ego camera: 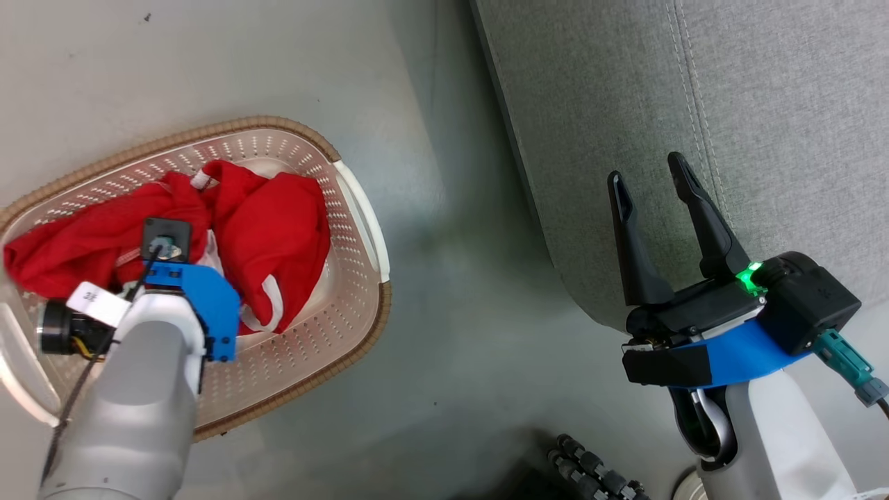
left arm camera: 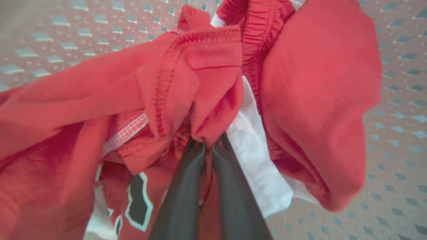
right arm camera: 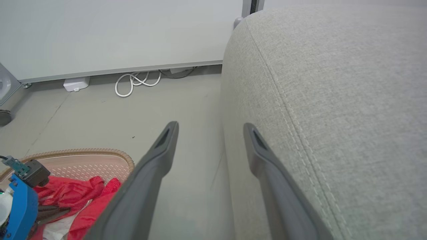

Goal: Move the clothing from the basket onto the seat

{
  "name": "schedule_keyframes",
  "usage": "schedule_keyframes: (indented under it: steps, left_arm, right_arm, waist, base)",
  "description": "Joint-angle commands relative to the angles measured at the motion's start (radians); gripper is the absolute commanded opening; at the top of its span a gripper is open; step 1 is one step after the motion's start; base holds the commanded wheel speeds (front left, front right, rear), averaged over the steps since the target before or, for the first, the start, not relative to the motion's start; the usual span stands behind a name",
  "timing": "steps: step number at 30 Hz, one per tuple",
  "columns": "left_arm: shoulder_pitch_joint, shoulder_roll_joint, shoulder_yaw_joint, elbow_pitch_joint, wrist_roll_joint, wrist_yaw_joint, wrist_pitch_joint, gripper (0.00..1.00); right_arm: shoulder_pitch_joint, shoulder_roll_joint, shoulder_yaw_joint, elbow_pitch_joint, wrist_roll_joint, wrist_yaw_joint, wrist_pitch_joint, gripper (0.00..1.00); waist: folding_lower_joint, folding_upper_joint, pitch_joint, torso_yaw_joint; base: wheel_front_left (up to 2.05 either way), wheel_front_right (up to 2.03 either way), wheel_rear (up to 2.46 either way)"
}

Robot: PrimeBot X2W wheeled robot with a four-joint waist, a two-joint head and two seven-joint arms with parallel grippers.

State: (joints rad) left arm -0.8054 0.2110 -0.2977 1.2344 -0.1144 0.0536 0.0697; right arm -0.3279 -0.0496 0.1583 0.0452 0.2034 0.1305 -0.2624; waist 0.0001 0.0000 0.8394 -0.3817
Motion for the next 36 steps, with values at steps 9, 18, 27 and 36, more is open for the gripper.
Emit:
schedule_keyframes:
  steps: [9, 18, 27, 36]
  left_arm:
    - [0.025, -0.074, 0.010, -0.014, -0.051, -0.017, -0.046, 0.00]
    - [0.080, -0.144, -0.017, -0.046, -0.084, -0.060, -0.127, 0.00]
    - [0.145, -0.161, -0.058, -0.083, -0.135, -0.146, -0.219, 0.00]
    - [0.181, -0.161, -0.220, -0.254, -0.269, -0.184, -0.234, 0.00]
  right_arm:
    - [-0.009, -0.002, -0.005, 0.023, -0.027, 0.000, -0.004, 1.00]
    - [0.019, -0.002, -0.014, 0.078, -0.064, 0.000, -0.004, 1.00]
    - [0.089, -0.002, -0.009, 0.139, -0.090, 0.000, -0.004, 1.00]
    - [0.155, -0.002, 0.009, 0.191, -0.092, 0.000, -0.004, 1.00]
  waist:
    - [-0.0001, 0.0000, -0.106, 0.051]
    - [-0.0001, 0.0000, -0.319, 0.146]
    - [-0.0001, 0.0000, -0.534, 0.220]
    - [-0.0001, 0.0000, -0.679, 0.265]
  base:
    - [0.00, 0.00, 0.00]
    - [0.00, 0.00, 0.00]
    - [0.00, 0.00, 0.00]
    - [0.00, 0.00, 0.00]
